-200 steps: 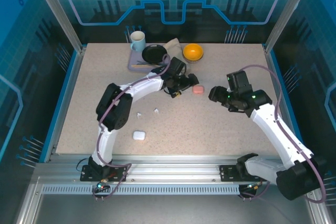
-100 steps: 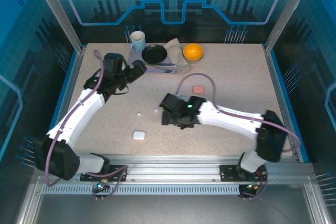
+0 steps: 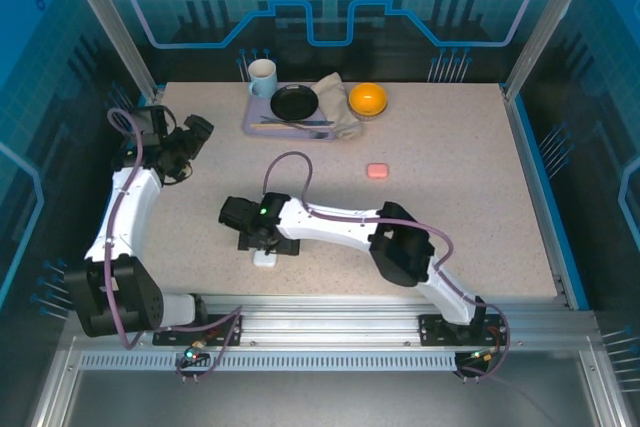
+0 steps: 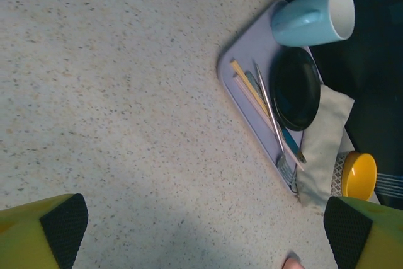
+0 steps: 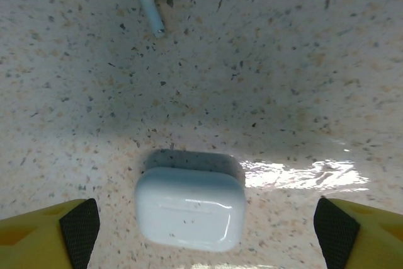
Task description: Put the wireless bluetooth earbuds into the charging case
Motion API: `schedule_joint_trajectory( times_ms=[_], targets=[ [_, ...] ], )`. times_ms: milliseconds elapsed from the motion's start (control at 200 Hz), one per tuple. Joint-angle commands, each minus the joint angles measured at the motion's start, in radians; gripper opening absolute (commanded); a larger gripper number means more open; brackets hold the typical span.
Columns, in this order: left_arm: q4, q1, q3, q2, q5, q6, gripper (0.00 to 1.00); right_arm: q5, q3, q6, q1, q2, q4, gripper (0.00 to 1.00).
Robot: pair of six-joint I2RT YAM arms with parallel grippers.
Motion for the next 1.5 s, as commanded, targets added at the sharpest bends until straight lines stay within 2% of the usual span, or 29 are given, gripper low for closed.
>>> schedule_joint_trajectory(
  times_ms=[0, 180, 555, 625, 730, 805, 1025, 1241, 1496],
  targets=[
    [-0.009, 0.025, -0.02, 0.011, 0.068, 0.013, 0.99, -0.017, 0.095, 0.056, 0.019, 0.08, -0.106, 0.92],
    [0.004, 0.036, -0.027, 0.019, 0.089, 0.015, 0.99, -0.024, 0.197, 0.055, 0.022, 0.166, -0.162, 0.9],
    [0.039, 0.038, -0.043, 0.005, 0.12, 0.025, 0.99, -0.047, 0.196, 0.043, 0.035, 0.204, -0.164, 0.79],
    [0.046, 0.038, -0.049, 0.003, 0.126, 0.025, 0.99, -0.046, 0.189, 0.038, 0.035, 0.201, -0.158, 0.74],
    [0.079, 0.038, -0.075, -0.013, 0.142, 0.024, 0.99, -0.046, 0.166, 0.03, 0.033, 0.182, -0.135, 0.58],
    [0.121, 0.038, -0.111, -0.042, 0.151, 0.014, 0.99, -0.036, 0.139, 0.029, 0.032, 0.157, -0.124, 0.51],
    [0.19, 0.038, -0.198, -0.116, 0.15, -0.086, 0.99, 0.031, -0.029, 0.051, 0.015, -0.003, -0.071, 0.48],
    [0.226, 0.023, -0.227, -0.171, 0.217, -0.101, 0.99, 0.076, -0.303, 0.084, -0.044, -0.207, -0.003, 0.48],
    [0.287, -0.131, -0.288, -0.235, 0.229, -0.096, 0.99, 0.089, -0.665, 0.13, -0.217, -0.469, 0.092, 0.48]
  ],
)
